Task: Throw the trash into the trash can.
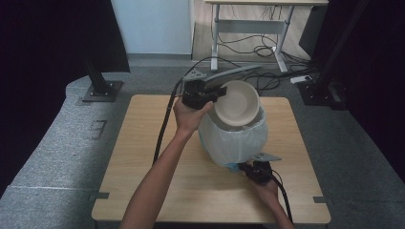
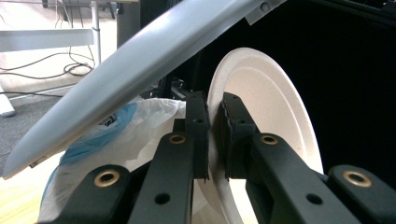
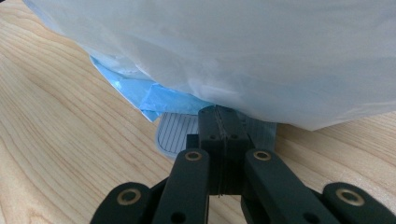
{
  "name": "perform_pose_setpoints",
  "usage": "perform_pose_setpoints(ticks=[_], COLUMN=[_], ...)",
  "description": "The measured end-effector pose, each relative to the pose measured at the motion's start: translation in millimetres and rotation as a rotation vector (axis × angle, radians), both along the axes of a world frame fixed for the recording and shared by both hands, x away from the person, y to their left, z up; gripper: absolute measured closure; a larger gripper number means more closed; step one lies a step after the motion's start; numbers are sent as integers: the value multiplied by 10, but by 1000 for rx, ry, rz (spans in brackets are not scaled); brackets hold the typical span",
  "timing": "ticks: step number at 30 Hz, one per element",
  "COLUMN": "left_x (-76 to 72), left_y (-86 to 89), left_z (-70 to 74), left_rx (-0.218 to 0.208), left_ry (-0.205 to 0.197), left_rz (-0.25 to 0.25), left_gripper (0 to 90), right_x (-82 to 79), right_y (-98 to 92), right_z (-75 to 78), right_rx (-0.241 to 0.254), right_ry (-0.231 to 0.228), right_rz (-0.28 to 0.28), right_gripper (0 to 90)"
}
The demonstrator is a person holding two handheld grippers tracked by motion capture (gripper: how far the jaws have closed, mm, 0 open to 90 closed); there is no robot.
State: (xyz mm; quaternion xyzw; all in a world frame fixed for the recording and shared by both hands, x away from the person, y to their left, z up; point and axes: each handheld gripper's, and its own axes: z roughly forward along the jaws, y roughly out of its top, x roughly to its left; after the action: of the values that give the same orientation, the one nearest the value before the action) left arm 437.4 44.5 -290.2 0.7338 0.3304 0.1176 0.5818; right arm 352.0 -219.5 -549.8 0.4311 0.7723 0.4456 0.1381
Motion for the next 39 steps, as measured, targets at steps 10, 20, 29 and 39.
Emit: perform_pose_setpoints(ticks=[10, 20, 29, 39], left_x=[29, -25, -157, -378], left_y=[-36, 79, 269, 506], left_z=[-52, -159, -216, -308], left_rx=[7, 48, 58, 100], left_ry=[2, 1, 5, -15], left_rz=[19, 55, 73, 83], left_gripper=[677, 485, 392, 350], right_x=[-2, -3, -6, -8], right_y=[2, 3, 7, 9], right_z=[1, 1, 1, 2], right_rx=[-3, -4, -4, -5], right_ry=[-1, -3, -5, -5], right_rz=[0, 1, -1, -2], right_gripper=[889, 889, 889, 888])
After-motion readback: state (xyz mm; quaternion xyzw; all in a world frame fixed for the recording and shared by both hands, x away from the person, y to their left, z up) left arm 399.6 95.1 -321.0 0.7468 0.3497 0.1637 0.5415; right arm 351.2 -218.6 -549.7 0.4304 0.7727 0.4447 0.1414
